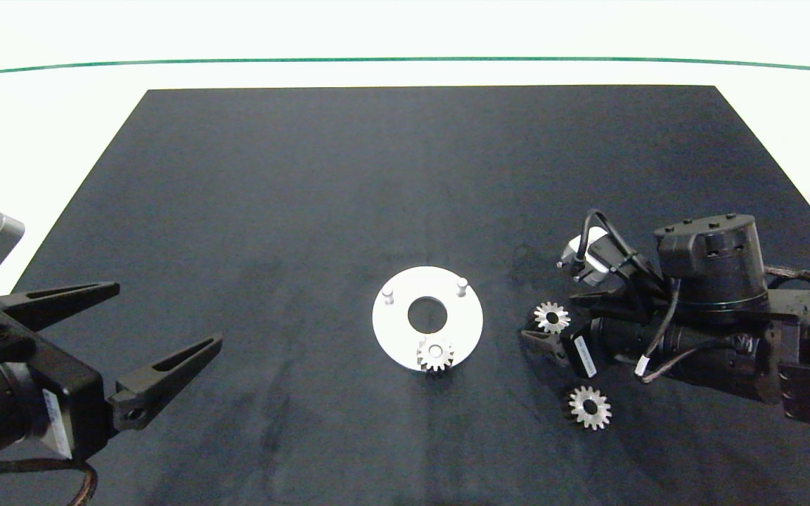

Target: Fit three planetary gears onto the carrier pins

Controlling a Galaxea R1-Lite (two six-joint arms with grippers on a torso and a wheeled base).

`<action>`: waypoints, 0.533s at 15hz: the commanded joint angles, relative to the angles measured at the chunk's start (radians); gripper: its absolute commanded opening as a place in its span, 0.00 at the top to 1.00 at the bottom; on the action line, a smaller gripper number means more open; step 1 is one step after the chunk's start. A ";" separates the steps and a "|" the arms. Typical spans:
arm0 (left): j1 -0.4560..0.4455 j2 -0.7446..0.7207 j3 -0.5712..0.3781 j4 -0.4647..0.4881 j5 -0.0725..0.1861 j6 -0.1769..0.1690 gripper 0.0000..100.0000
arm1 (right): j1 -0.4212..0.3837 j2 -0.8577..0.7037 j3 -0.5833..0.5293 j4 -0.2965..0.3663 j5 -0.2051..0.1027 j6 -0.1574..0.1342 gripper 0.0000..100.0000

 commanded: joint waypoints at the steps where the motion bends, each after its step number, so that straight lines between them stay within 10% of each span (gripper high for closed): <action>1: 0.000 0.001 0.002 -0.001 0.003 0.001 0.00 | 0.001 0.005 -0.007 -0.002 -0.001 -0.002 0.25; 8: 0.000 -0.013 0.008 0.001 0.003 0.001 0.00 | 0.015 0.005 -0.007 -0.002 -0.009 -0.002 0.39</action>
